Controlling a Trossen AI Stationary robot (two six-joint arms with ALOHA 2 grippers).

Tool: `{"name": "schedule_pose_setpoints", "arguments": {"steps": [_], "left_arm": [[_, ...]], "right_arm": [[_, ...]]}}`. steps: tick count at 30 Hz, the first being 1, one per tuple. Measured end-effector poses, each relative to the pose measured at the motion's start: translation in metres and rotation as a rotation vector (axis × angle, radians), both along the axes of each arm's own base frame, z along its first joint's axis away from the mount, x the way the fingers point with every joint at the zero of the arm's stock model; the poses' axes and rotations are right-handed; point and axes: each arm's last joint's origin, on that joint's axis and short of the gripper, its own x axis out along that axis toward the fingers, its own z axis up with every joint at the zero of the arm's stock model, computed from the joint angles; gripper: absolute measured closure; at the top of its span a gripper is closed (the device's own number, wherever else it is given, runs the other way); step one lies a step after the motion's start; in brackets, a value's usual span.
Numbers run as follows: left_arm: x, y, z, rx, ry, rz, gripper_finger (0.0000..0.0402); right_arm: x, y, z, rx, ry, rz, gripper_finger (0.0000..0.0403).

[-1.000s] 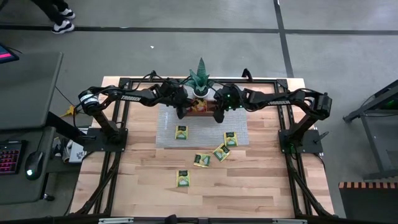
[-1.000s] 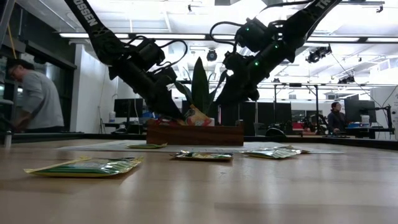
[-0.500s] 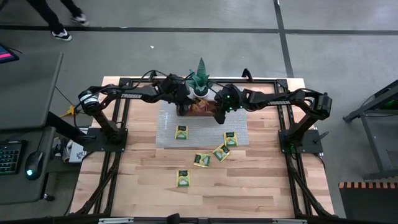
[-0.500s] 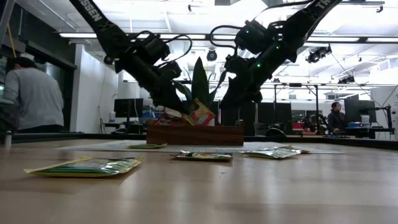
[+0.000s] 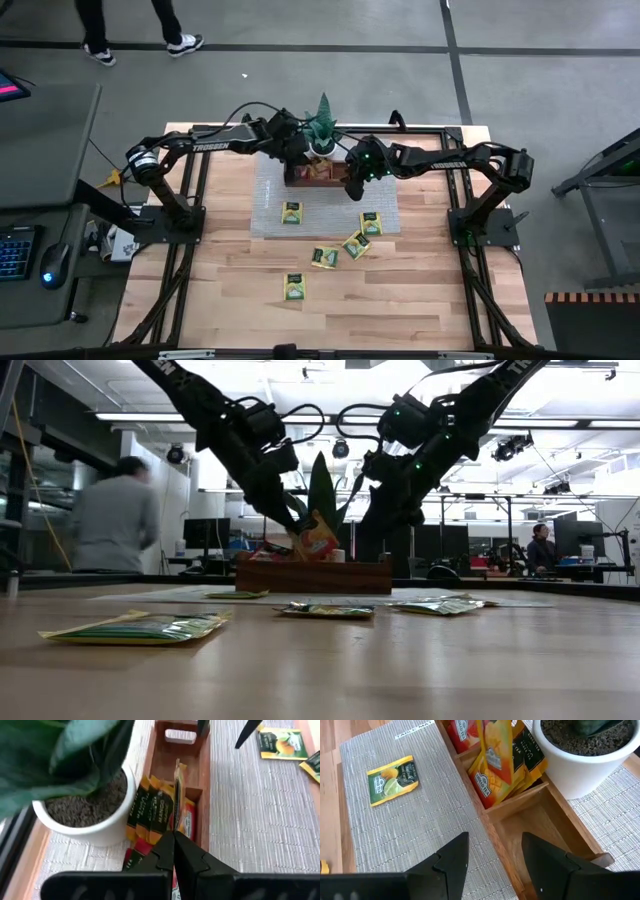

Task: Pick & Place Tea
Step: Put the orange tea bag into the middle section of the wooden organizer

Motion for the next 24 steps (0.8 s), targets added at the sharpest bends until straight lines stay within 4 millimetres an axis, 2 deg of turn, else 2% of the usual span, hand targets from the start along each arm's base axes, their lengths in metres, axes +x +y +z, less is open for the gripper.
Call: {"name": "schedule_pose_setpoints", "arguments": {"steps": [10,24], "left_arm": [[0.01,-0.025,-0.001,0.105,0.094,-0.087,0.0401],[0.009,-0.025,-0.002,0.13,0.132,-0.051,0.0401]], "right_arm": [[0.0,0.0,0.0,-0.001,0.001,0.0,0.0224],[0.0,0.0,0.0,0.002,-0.001,-0.001,0.0224]]}}
